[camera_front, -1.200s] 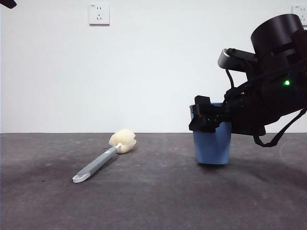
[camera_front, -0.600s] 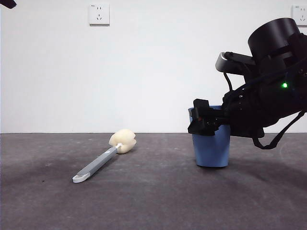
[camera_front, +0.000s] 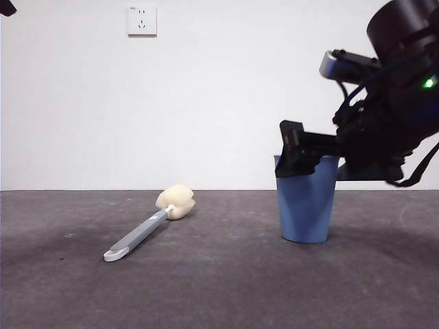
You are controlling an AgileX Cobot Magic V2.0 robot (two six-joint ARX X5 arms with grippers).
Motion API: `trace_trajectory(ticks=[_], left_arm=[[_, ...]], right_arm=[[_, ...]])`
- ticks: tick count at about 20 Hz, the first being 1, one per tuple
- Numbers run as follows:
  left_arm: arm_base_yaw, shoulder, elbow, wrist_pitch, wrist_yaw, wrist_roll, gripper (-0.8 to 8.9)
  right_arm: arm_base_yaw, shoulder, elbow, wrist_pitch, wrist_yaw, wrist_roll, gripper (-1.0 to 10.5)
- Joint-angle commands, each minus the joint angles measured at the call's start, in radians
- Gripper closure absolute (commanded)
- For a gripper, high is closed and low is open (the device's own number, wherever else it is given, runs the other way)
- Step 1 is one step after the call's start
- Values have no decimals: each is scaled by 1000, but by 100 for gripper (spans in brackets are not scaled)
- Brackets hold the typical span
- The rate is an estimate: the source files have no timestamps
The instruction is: Pick up the cup brush,pick up the cup,insert the brush into the cup,clean the cup,put the cup brush back,put the cup back to the fixed position on the table
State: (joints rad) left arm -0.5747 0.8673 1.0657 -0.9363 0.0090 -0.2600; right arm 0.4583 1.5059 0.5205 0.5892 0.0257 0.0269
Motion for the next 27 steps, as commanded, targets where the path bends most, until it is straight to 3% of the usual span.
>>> trace_trajectory(ticks=[1, 5, 10, 16, 19, 20, 21, 22, 27], left_arm=[[-2, -2, -6, 0, -4, 2, 556], [-2, -2, -6, -1, -3, 29, 557], [-2, -2, -6, -5, 0, 81, 562], [-2, -1, -6, -68, 69, 143, 563], [-2, -1, -6, -91, 113, 159, 568], [-2, -1, -6, -98, 129, 159, 624], [-2, -1, -6, -105, 131, 159, 750], [-2, -1, -6, -110, 130, 159, 832], [-2, -1, -6, -132, 129, 160, 817]], right_arm=[[2, -102, -6, -145, -1, 44, 433], [36, -349, -6, -515, -4, 113, 435], [117, -633, 31, -921, -133, 169, 444], [210, -733, 211, -1280, -169, 231, 455], [241, -733, 280, -1368, -237, 262, 719], [244, -734, 291, -1381, -264, 264, 839], [245, -734, 296, -1383, -286, 264, 962], [245, -735, 296, -1384, -290, 264, 958], [245, -735, 296, -1390, -288, 272, 956]])
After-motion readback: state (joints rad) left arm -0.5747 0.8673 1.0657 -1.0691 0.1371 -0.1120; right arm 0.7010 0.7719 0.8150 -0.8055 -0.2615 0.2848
